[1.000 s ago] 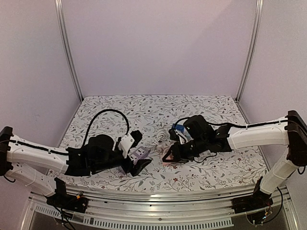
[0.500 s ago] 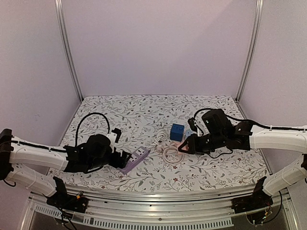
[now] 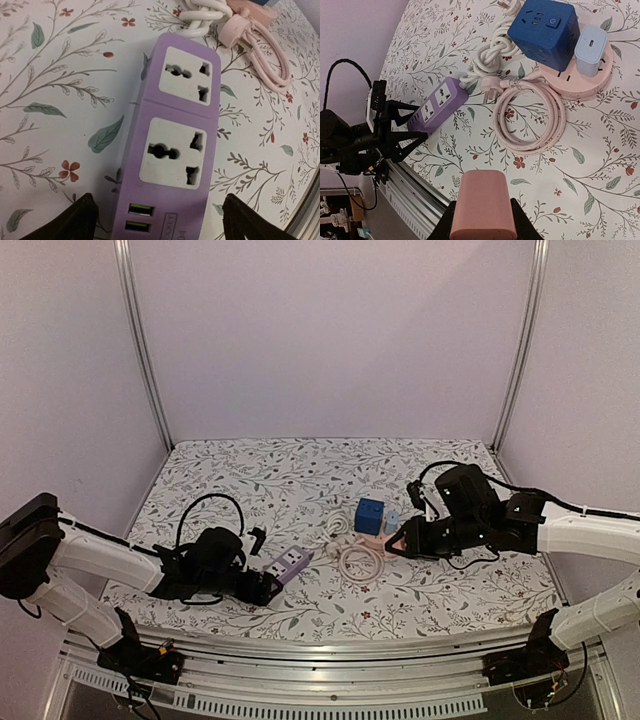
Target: Insert the plug
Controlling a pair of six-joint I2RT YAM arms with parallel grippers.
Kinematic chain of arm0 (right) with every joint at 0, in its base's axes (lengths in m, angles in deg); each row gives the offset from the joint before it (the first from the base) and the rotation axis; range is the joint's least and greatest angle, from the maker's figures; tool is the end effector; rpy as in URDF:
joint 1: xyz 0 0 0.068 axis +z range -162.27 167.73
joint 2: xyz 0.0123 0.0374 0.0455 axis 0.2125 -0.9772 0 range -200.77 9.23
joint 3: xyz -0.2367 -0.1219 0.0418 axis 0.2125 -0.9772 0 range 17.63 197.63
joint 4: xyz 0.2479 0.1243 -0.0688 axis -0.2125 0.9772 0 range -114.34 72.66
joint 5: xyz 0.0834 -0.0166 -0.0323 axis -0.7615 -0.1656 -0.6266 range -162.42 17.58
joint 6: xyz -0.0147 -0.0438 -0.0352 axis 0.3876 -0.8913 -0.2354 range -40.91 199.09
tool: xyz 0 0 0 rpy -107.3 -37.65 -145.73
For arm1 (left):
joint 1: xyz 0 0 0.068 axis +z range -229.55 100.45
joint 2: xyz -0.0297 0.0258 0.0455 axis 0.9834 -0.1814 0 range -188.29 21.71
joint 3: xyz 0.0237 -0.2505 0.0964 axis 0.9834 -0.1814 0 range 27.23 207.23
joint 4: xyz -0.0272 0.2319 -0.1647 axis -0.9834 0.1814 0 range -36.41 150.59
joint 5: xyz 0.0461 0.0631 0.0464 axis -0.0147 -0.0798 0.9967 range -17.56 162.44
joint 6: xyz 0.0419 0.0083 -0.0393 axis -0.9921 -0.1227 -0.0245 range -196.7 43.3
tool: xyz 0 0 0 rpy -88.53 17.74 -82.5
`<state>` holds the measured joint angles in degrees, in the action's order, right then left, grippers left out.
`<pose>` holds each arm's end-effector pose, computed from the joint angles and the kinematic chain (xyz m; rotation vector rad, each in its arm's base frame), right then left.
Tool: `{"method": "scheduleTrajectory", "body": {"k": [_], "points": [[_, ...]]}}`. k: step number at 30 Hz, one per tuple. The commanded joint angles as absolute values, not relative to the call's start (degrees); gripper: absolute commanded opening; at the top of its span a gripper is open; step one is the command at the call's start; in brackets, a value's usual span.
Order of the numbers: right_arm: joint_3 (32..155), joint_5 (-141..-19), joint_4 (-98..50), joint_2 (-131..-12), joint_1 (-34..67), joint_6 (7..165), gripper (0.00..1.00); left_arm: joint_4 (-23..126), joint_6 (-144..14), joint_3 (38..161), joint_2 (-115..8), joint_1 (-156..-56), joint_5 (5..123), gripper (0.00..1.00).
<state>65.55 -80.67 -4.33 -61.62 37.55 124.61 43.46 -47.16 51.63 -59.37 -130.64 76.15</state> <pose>0.1836 0.2266 0.2310 -0.1743 2.5252 0.9376 0.1642 -0.1991 0.0939 0.4294 2.4251 -0.5741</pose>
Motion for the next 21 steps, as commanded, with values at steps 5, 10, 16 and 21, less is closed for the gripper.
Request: {"method": "scheduleTrajectory", "body": {"k": [5, 10, 16, 21], "points": [[66.4, -78.6, -1.1, -59.5, 36.9, 122.7, 0.00, 36.1, -45.1, 52.8, -62.8, -130.4, 66.6, 0.84], [68.2, -78.5, 0.1, -60.4, 36.7, 121.9, 0.00, 34.2, -43.8, 53.2, -63.1, -131.9, 64.3, 0.81], [69.0, -78.1, 0.8, -60.8, 36.5, 121.3, 0.00, 30.4, -41.8, 53.8, -64.4, -134.2, 62.5, 0.80], [69.3, -78.0, 1.1, -60.8, 36.4, 121.2, 0.00, 25.3, -39.7, 56.9, -70.0, -137.4, 62.1, 0.75]]}}
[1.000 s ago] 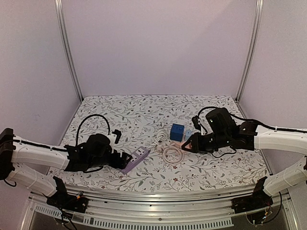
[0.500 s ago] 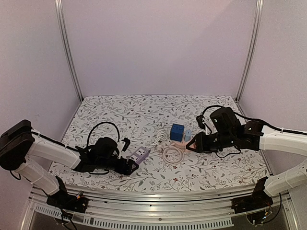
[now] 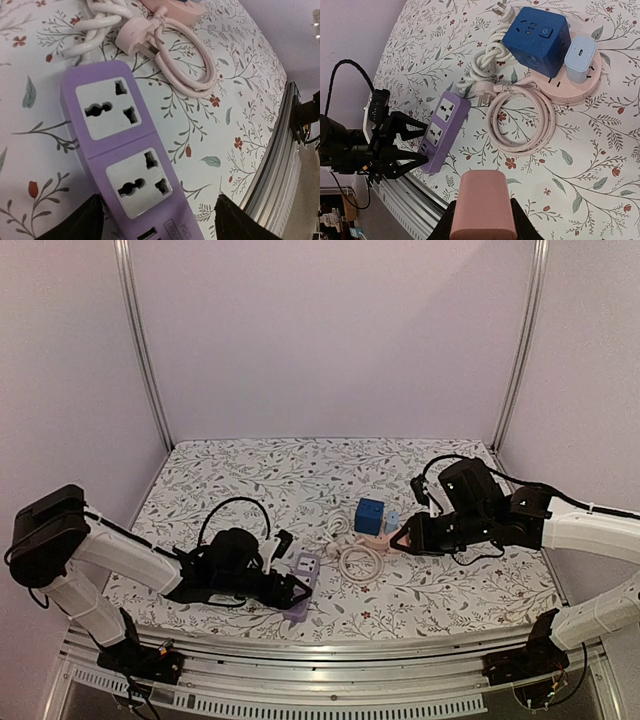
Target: Insert the plug
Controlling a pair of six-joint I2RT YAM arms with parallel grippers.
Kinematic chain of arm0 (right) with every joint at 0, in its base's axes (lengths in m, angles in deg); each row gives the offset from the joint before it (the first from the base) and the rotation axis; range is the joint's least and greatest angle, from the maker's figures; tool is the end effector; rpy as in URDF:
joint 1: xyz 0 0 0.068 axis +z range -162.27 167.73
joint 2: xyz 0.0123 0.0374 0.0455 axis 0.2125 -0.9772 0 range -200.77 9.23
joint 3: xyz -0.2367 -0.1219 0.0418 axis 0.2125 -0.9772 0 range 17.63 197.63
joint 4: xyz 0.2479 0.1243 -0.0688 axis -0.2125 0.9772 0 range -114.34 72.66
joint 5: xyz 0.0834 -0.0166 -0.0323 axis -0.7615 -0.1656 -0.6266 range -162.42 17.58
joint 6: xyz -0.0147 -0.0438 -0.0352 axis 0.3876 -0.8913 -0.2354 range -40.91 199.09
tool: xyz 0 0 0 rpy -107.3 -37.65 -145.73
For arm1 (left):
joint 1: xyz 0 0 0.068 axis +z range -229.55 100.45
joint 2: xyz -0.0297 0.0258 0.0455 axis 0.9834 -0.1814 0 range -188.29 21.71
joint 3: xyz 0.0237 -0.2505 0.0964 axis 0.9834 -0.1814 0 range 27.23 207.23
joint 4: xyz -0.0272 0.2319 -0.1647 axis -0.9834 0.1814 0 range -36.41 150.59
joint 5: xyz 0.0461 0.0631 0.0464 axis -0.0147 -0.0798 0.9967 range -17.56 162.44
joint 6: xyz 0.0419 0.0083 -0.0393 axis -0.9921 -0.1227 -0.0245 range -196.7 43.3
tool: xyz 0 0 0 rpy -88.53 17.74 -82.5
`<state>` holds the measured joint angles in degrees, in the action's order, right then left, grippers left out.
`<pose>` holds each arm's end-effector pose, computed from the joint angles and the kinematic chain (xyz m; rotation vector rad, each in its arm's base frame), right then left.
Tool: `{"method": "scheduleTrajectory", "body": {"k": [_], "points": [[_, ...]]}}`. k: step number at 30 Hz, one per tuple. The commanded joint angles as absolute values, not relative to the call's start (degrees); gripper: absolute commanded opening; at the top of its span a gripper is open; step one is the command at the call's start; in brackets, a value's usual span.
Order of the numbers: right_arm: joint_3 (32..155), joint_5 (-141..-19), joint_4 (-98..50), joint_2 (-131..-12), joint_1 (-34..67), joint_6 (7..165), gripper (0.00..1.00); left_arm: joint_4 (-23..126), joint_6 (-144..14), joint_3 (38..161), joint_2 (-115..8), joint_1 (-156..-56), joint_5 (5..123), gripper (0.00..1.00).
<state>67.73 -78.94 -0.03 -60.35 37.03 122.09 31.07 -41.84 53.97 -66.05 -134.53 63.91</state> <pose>0.1840 0.2211 0.2441 -0.1997 2.5143 0.8756 0.1578 -0.2359 0.0945 0.5115 2.3808 -0.9574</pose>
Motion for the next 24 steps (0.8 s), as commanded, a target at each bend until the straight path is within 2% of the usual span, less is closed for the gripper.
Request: {"method": "scheduleTrajectory", "body": {"k": [1, 9, 14, 19, 22, 24], "points": [[69.3, -77.9, 1.2, -60.8, 36.4, 121.2, 0.00, 24.1, -39.2, 57.6, -71.5, -138.2, 61.8, 0.75], [69.6, -77.9, 1.5, -61.4, 36.1, 120.9, 0.00, 13.8, -35.7, 63.3, -80.5, -142.4, 59.2, 0.68], [70.7, -79.0, 1.7, -63.0, 36.1, 120.1, 0.00, 20.6, -38.5, 61.6, -74.7, -142.6, 67.4, 0.69], [73.8, -82.1, 2.6, -67.3, 36.1, 117.7, 0.00, 30.9, -42.4, 57.2, -62.5, -142.5, 79.2, 0.80], [75.9, -84.7, 2.6, -70.5, 36.1, 116.1, 0.00, 34.3, -44.4, 54.5, -56.4, -142.5, 85.3, 0.95], [78.0, -86.5, 3.1, -72.7, 36.1, 115.1, 0.00, 35.6, -45.4, 52.4, -53.2, -142.4, 89.4, 0.99]]}}
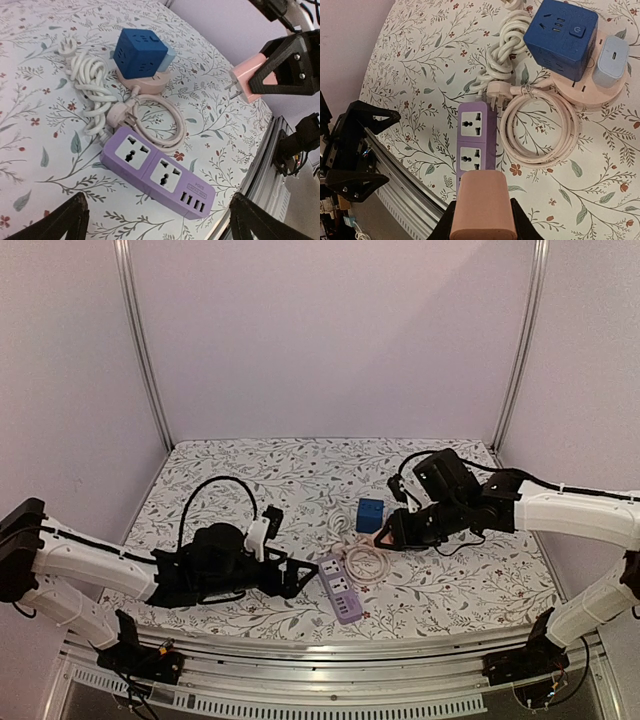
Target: Insert the plug
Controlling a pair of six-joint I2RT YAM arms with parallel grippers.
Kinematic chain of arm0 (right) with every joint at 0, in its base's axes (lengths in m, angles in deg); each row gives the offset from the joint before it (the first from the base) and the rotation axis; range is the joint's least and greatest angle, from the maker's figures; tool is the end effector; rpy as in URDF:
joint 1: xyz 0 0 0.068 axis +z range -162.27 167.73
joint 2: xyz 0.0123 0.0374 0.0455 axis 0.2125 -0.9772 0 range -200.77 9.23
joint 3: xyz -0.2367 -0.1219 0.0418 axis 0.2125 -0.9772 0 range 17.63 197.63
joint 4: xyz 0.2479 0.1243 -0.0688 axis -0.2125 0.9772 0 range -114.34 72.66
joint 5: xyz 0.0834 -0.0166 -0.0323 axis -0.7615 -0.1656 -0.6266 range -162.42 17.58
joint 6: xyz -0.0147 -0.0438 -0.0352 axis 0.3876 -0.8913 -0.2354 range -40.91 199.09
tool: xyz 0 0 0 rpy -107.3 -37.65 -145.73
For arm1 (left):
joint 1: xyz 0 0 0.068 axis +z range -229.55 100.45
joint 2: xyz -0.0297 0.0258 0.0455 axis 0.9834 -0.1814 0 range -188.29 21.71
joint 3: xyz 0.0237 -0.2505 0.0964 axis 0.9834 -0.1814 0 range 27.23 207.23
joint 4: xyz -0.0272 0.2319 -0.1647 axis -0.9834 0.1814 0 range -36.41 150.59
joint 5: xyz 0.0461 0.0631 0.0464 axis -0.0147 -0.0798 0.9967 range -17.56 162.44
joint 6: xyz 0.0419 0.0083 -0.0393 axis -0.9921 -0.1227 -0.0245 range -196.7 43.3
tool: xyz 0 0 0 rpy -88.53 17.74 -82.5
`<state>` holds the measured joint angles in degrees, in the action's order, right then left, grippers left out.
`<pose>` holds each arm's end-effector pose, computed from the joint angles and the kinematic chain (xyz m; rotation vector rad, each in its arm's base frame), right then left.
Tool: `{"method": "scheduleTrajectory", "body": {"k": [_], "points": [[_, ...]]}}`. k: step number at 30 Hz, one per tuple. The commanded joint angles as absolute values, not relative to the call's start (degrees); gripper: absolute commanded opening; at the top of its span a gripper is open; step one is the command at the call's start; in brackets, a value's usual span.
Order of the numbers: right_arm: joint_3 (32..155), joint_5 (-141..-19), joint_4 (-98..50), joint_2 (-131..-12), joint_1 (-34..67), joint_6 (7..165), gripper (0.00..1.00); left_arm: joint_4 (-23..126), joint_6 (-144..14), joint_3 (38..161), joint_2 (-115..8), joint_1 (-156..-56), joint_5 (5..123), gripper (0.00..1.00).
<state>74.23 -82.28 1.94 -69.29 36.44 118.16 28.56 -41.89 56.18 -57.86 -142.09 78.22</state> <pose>0.2048 0.2439 0.2377 -0.3039 2.5847 0.8506 0.1398 -0.2599 0.1488 0.4499 2.1079 -0.9472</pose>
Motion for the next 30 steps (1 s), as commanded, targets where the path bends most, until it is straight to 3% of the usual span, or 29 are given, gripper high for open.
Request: {"method": "scheduleTrajectory", "body": {"k": [1, 14, 30], "points": [[79.0, -87.3, 3.4, -74.4, 36.2, 114.8, 0.00, 36.3, -46.0, 51.6, -51.8, -142.4, 91.0, 0.99], [93.9, -87.7, 14.9, -89.8, 38.9, 112.3, 0.00, 46.3, -49.4, 43.3, -30.0, -141.7, 106.0, 0.99], [99.7, -85.8, 21.2, -97.9, 42.9, 115.6, 0.00, 49.6, -50.5, 38.0, -14.2, -141.5, 106.8, 1.00]]}}
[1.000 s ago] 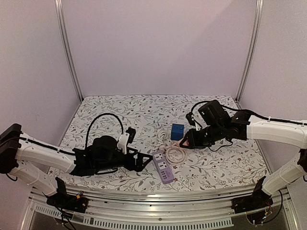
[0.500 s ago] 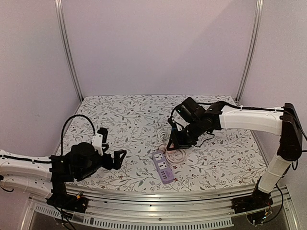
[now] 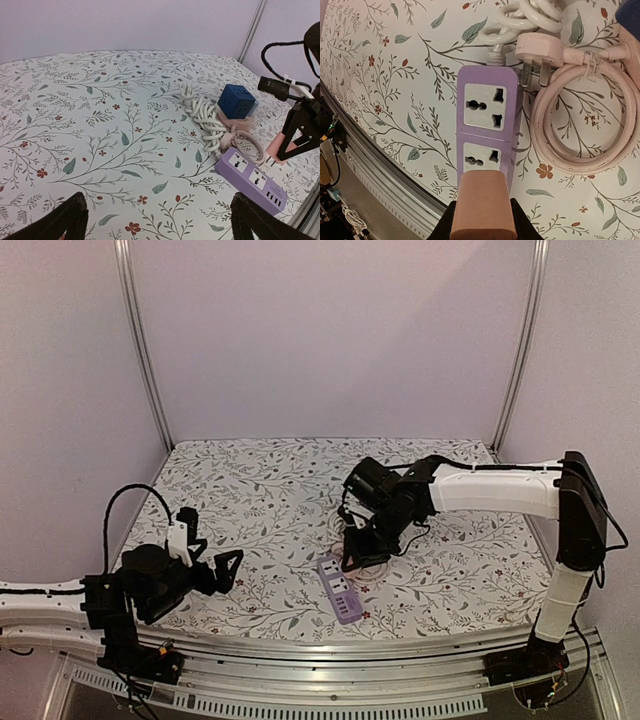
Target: Insert the plug
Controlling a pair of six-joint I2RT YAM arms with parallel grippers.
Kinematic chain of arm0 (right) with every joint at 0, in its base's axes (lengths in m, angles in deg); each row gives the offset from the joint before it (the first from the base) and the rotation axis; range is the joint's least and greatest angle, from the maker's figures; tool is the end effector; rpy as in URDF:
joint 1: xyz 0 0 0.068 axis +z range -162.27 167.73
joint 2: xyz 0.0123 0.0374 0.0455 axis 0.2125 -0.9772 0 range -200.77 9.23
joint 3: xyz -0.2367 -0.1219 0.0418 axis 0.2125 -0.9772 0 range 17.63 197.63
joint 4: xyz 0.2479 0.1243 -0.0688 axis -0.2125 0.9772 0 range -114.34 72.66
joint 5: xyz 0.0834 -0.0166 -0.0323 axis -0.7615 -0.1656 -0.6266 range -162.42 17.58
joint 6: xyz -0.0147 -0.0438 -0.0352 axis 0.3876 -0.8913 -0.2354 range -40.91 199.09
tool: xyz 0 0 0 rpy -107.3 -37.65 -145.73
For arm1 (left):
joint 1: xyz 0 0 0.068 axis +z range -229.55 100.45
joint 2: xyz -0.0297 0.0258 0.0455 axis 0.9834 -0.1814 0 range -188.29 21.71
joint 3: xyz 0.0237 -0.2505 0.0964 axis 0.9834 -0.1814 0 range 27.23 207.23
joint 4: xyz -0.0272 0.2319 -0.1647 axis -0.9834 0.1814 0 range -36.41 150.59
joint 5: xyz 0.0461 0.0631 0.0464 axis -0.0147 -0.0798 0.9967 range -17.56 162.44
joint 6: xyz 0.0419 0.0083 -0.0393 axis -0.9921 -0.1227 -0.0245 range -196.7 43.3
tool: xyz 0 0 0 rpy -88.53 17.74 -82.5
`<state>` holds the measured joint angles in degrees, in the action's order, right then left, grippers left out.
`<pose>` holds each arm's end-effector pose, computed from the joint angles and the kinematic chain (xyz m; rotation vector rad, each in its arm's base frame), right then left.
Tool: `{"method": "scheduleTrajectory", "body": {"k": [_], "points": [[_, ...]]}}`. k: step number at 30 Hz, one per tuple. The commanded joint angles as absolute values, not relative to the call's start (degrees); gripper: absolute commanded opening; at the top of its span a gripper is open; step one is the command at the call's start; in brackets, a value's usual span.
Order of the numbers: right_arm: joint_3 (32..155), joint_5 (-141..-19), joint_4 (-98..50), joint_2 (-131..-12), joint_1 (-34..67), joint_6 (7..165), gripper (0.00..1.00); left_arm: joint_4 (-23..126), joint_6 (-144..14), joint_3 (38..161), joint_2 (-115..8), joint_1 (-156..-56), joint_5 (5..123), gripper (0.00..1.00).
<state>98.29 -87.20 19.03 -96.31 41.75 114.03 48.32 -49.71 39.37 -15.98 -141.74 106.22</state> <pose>0.2282 0.3323 0.1989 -0.5660 2.9215 0.6760 0.1072 -0.1536 0.1727 0.1868 1.8848 -0.5055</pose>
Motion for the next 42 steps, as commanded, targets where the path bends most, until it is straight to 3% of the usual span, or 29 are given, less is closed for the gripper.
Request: {"method": "scheduleTrajectory", "body": {"k": [1, 42], "points": [[99.7, -85.8, 21.2, -98.0, 43.1, 115.7, 0.00, 49.6, -50.5, 37.8, -13.8, -141.4, 106.9, 0.99], [105.2, -82.7, 24.6, -104.8, 44.5, 116.2, 0.00, 49.7, -50.7, 37.1, -12.2, -141.3, 106.6, 0.99]]}}
